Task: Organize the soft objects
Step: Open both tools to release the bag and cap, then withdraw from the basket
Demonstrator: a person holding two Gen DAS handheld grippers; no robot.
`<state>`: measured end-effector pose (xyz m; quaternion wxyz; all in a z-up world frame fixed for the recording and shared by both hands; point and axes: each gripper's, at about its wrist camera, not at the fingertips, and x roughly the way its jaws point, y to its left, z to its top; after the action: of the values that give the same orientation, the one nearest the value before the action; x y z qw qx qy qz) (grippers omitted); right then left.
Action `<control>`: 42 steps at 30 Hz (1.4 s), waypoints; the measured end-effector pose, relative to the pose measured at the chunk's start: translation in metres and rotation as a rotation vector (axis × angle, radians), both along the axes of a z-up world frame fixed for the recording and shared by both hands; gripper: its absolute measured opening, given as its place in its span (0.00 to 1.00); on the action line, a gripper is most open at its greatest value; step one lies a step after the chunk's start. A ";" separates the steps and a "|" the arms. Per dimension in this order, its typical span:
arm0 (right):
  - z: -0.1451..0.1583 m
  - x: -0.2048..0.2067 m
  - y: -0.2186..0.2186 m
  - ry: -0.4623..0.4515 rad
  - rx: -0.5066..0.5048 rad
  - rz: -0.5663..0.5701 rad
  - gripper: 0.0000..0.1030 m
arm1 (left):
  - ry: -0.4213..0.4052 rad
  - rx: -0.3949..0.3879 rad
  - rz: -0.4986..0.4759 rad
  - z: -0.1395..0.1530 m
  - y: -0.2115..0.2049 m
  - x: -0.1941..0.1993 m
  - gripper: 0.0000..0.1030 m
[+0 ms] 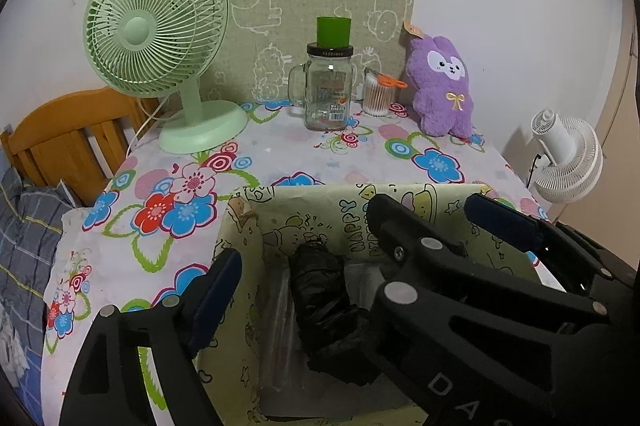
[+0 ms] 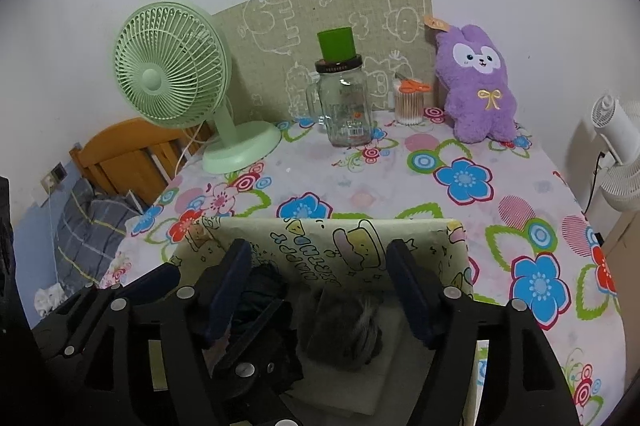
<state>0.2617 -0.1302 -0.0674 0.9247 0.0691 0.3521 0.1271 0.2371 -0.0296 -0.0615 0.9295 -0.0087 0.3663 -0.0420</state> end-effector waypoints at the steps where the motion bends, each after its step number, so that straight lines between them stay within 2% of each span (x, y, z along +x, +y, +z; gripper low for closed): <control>1: 0.002 -0.002 0.000 -0.004 -0.001 -0.002 0.73 | -0.004 0.000 0.000 0.001 0.000 -0.001 0.84; 8: 0.016 -0.013 -0.003 -0.036 -0.017 -0.025 0.89 | -0.040 -0.004 -0.011 0.014 -0.002 -0.013 0.85; 17: 0.034 -0.037 -0.007 -0.074 -0.023 -0.061 0.95 | -0.077 -0.003 -0.018 0.030 -0.003 -0.033 0.88; 31: 0.058 -0.081 -0.011 -0.133 -0.026 -0.081 0.97 | -0.114 -0.020 -0.027 0.047 -0.002 -0.070 0.98; 42: 0.068 -0.116 -0.015 -0.160 -0.039 -0.082 0.97 | -0.130 -0.031 -0.042 0.053 -0.005 -0.099 1.00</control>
<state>0.1459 -0.1454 0.0010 0.9555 0.0552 0.2762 0.0873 0.1380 -0.0345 -0.0083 0.9500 -0.0126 0.3045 -0.0674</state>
